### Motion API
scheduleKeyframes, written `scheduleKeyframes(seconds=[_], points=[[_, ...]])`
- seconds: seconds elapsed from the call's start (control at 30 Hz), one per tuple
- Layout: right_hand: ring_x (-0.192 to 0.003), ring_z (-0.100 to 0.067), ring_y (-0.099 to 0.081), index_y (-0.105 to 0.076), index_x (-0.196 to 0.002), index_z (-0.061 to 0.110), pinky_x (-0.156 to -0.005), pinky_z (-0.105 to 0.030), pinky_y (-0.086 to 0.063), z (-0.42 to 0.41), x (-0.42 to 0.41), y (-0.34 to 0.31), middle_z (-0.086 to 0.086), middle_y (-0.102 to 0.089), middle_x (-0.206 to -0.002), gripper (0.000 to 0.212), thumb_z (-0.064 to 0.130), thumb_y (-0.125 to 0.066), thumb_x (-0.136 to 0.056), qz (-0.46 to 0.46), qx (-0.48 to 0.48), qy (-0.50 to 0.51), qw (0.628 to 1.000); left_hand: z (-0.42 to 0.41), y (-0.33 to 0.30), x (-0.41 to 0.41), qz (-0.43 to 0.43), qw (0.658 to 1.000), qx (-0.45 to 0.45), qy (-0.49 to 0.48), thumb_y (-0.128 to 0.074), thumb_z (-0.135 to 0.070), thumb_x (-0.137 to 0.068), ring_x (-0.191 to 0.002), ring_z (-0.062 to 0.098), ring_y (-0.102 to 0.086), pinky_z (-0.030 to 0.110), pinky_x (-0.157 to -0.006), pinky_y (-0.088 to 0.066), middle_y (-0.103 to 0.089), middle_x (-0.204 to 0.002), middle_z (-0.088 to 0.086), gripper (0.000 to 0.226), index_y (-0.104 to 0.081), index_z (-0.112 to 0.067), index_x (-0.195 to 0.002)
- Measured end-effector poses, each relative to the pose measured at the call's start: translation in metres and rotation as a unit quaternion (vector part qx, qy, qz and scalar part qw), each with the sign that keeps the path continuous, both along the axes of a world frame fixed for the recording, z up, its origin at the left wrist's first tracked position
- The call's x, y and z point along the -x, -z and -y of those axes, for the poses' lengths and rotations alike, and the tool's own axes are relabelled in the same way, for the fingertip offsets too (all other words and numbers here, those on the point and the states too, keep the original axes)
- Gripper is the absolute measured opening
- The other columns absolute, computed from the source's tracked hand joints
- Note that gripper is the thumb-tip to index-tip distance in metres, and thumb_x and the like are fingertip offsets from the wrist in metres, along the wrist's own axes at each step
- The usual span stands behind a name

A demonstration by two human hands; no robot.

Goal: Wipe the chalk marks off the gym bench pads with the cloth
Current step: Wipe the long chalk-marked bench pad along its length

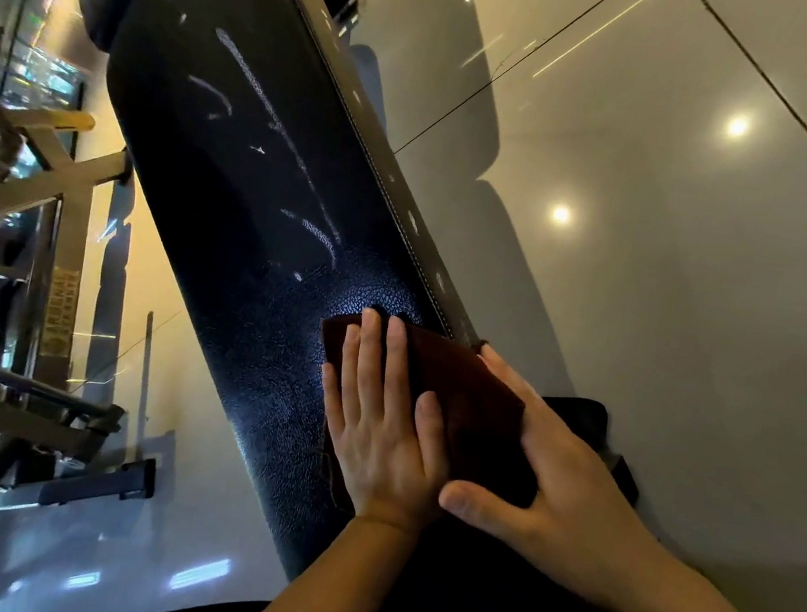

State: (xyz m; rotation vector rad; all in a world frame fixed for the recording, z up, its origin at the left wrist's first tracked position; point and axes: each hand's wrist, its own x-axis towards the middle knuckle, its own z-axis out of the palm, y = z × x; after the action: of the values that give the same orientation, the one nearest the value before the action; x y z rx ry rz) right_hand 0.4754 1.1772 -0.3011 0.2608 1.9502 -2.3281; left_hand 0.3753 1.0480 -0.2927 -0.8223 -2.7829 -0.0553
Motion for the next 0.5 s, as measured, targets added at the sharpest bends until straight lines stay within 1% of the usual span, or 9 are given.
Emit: scheduleKeyframes(seconds=[0.07, 0.13, 0.2, 0.23, 0.27, 0.33, 0.4, 0.47, 0.5], points=[[-0.141, 0.01, -0.018, 0.0, -0.131, 0.075, -0.117, -0.036, -0.03, -0.001, 0.017, -0.001, 0.034, -0.014, -0.154, 0.089, 0.087, -0.054, -0.061, -0.008, -0.005, 0.014, 1.0, 0.0, 0.001, -0.001, -0.01, 1.0, 0.008, -0.005, -0.012, -0.043, -0.101, -0.145, 0.021, -0.018, 0.039, -0.119, -0.008, -0.02, -0.156, 0.002, 0.056, -0.019, -0.018, -0.15], [-0.142, 0.012, -0.011, -0.003, -0.142, 0.061, -0.119, -0.032, -0.024, -0.002, 0.037, -0.002, 0.034, -0.007, -0.156, 0.094, 0.084, -0.05, -0.064, -0.013, -0.022, 0.029, 0.999, 0.0, 0.001, -0.001, -0.009, 1.0, 0.011, -0.004, -0.017, -0.04, -0.1, -0.146, 0.02, -0.016, 0.039, -0.12, -0.007, -0.017, -0.157, 0.0, 0.055, -0.017, -0.018, -0.15], [-0.142, 0.012, -0.007, -0.007, -0.149, 0.049, -0.12, -0.033, -0.022, -0.003, 0.043, -0.002, 0.032, -0.005, -0.157, 0.098, 0.081, -0.05, -0.068, -0.015, -0.027, 0.039, 0.999, -0.001, 0.0, -0.001, -0.008, 1.0, 0.015, -0.008, -0.017, -0.042, -0.1, -0.147, 0.02, -0.014, 0.04, -0.12, -0.006, -0.016, -0.158, 0.0, 0.056, -0.016, -0.019, -0.151], [-0.143, 0.011, -0.009, -0.009, -0.149, 0.049, -0.12, -0.035, -0.023, -0.003, 0.039, -0.001, 0.031, -0.008, -0.157, 0.097, 0.081, -0.05, -0.068, -0.009, -0.022, 0.04, 0.999, -0.001, 0.0, -0.002, -0.008, 1.0, 0.016, -0.011, -0.018, -0.041, -0.1, -0.147, 0.02, -0.015, 0.04, -0.12, -0.007, -0.018, -0.158, 0.001, 0.056, -0.017, -0.018, -0.151], [-0.142, 0.01, -0.014, -0.01, -0.146, 0.053, -0.119, -0.035, -0.025, -0.002, 0.03, 0.002, 0.03, -0.012, -0.157, 0.095, 0.082, -0.051, -0.066, -0.001, -0.013, 0.04, 0.999, -0.001, -0.001, -0.002, -0.007, 1.0, 0.014, -0.009, -0.017, -0.041, -0.1, -0.146, 0.021, -0.017, 0.04, -0.12, -0.008, -0.021, -0.157, 0.003, 0.055, -0.019, -0.017, -0.15], [-0.139, 0.01, -0.023, -0.012, -0.137, 0.064, -0.116, -0.035, -0.032, 0.001, 0.009, 0.004, 0.031, -0.021, -0.154, 0.09, 0.087, -0.053, -0.061, 0.01, 0.01, 0.043, 0.999, -0.002, -0.002, -0.002, 0.001, 1.0, 0.007, -0.004, -0.008, -0.045, -0.101, -0.145, 0.022, -0.019, 0.041, -0.119, -0.009, -0.025, -0.156, 0.006, 0.058, -0.021, -0.016, -0.149], [-0.137, 0.012, -0.025, -0.013, -0.132, 0.069, -0.114, -0.034, -0.035, 0.003, 0.0, 0.003, 0.034, -0.022, -0.152, 0.086, 0.09, -0.053, -0.059, 0.015, 0.024, 0.043, 0.999, -0.002, -0.002, -0.002, 0.009, 1.0, 0.004, -0.005, -0.006, -0.046, -0.101, -0.145, 0.023, -0.019, 0.042, -0.119, -0.01, -0.026, -0.156, 0.007, 0.058, -0.02, -0.017, -0.15], [-0.14, 0.01, -0.021, -0.013, -0.135, 0.066, -0.117, -0.035, -0.031, 0.0, 0.013, 0.002, 0.032, -0.02, -0.154, 0.088, 0.089, -0.053, -0.06, 0.007, 0.018, 0.04, 0.999, -0.001, -0.001, -0.001, -0.003, 1.0, 0.007, -0.005, -0.014, -0.042, -0.101, -0.145, 0.023, -0.02, 0.042, -0.119, -0.01, -0.027, -0.155, 0.007, 0.055, -0.021, -0.017, -0.149], [-0.141, 0.01, -0.016, -0.012, -0.14, 0.061, -0.118, -0.034, -0.027, -0.003, 0.025, 0.0, 0.031, -0.015, -0.156, 0.093, 0.087, -0.052, -0.06, 0.002, 0.005, 0.036, 0.999, -0.001, 0.0, -0.001, -0.008, 1.0, 0.009, -0.005, -0.019, -0.039, -0.099, -0.145, 0.023, -0.02, 0.041, -0.119, -0.01, -0.025, -0.155, 0.006, 0.055, -0.02, -0.017, -0.149]])
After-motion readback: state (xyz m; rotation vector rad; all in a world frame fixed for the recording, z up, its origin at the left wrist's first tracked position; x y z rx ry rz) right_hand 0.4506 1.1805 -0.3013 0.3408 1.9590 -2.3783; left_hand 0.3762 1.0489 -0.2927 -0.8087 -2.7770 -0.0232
